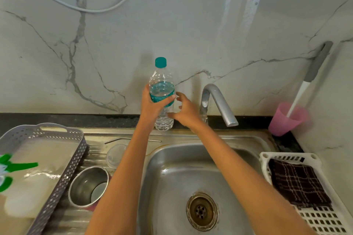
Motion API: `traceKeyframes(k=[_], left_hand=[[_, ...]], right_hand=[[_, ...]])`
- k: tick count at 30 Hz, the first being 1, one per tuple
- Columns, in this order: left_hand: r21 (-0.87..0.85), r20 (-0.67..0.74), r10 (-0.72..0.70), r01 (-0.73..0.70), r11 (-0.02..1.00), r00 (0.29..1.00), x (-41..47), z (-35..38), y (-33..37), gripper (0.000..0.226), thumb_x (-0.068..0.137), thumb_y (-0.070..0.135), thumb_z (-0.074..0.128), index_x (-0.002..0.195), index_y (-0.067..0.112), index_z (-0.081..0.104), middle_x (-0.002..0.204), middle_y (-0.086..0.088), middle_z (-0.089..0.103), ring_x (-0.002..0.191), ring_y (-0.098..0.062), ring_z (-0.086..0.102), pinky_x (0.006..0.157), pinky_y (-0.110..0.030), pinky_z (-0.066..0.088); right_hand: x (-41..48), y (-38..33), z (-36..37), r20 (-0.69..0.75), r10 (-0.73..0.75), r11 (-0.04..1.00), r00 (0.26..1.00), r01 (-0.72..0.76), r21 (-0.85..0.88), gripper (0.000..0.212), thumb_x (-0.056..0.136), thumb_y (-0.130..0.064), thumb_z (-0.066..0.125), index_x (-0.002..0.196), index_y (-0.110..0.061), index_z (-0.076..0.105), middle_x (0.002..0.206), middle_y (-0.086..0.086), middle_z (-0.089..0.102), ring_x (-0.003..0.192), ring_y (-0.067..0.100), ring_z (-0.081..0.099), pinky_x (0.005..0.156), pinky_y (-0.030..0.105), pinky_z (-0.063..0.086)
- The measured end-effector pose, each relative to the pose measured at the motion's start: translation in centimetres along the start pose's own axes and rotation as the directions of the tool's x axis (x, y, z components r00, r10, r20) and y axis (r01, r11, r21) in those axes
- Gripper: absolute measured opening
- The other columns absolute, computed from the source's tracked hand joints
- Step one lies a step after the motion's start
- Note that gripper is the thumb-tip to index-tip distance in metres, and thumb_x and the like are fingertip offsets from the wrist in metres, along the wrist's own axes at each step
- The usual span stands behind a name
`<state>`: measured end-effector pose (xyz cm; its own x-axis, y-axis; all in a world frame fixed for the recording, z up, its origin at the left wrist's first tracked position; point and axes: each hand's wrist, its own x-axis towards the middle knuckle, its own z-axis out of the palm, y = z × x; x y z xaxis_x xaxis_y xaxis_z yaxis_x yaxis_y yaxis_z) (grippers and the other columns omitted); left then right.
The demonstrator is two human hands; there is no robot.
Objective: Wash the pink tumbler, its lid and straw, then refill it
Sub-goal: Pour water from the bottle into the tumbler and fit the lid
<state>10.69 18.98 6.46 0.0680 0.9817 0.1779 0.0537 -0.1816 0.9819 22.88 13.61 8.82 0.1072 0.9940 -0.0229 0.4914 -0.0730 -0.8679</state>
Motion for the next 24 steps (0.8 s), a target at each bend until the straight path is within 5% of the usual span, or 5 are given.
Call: traceKeyframes(k=[7,12,16,21,24], left_hand=[[-0.060,0.020,-0.030,0.032,0.998,0.999,0.9,1.1,-0.8,0.067,0.075,0.015,0.083,0.126,0.030,0.044,0.118,0.009,0.059,0.107,-0.002,0.060,0.078,-0.015,0.053],[-0.045,0.047,-0.051,0.053,0.998,0.998,1.2,1.5,-1.3,0.087,0.072,0.014,0.086,0.139,0.024,0.032,0.130,0.003,0.052,0.115,-0.006,0.057,0.095,-0.027,0.053],[0.002,-0.062,-0.098,0.099,0.995,0.993,-0.4,1.9,-1.7,0.117,0.061,0.035,0.092,0.149,0.022,0.016,0.149,-0.003,0.031,0.134,-0.017,0.039,0.110,-0.036,0.041],[-0.054,-0.174,-0.152,0.144,0.988,0.973,-6.6,2.0,-1.7,0.087,0.083,0.036,0.075,0.150,0.020,0.022,0.152,0.000,0.031,0.135,-0.011,0.033,0.113,-0.034,0.032],[-0.068,-0.229,-0.173,0.162,0.985,0.958,-11.9,0.9,-2.6,0.062,0.092,0.035,0.064,0.143,0.018,0.033,0.143,0.000,0.042,0.130,-0.010,0.042,0.112,-0.030,0.036]], right_hand=[[2.2,1.6,2.0,-0.073,-0.023,0.998,0.997,0.028,0.064,0.066,0.080,-0.004,0.073,0.137,-0.015,0.041,0.133,0.004,0.055,0.120,0.021,0.052,0.087,0.022,0.041],[2.2,2.0,2.0,-0.097,-0.056,0.993,0.994,0.065,0.096,0.063,0.081,-0.005,0.073,0.136,-0.016,0.044,0.130,0.001,0.057,0.111,0.012,0.053,0.086,0.019,0.041],[1.6,2.4,1.8,-0.079,-0.044,0.996,0.996,0.049,0.068,0.065,0.083,-0.005,0.070,0.140,-0.017,0.041,0.132,0.002,0.057,0.116,0.014,0.054,0.084,0.019,0.042],[0.3,3.5,2.3,-0.092,0.143,0.990,0.986,-0.143,0.006,0.073,0.086,-0.011,0.070,0.146,-0.012,0.029,0.141,0.010,0.046,0.125,0.026,0.050,0.098,0.034,0.046],[-1.5,4.7,3.6,-0.139,0.184,0.983,0.973,-0.184,0.013,0.059,0.083,-0.012,0.069,0.135,-0.009,0.041,0.129,0.013,0.055,0.113,0.026,0.057,0.088,0.035,0.051]])
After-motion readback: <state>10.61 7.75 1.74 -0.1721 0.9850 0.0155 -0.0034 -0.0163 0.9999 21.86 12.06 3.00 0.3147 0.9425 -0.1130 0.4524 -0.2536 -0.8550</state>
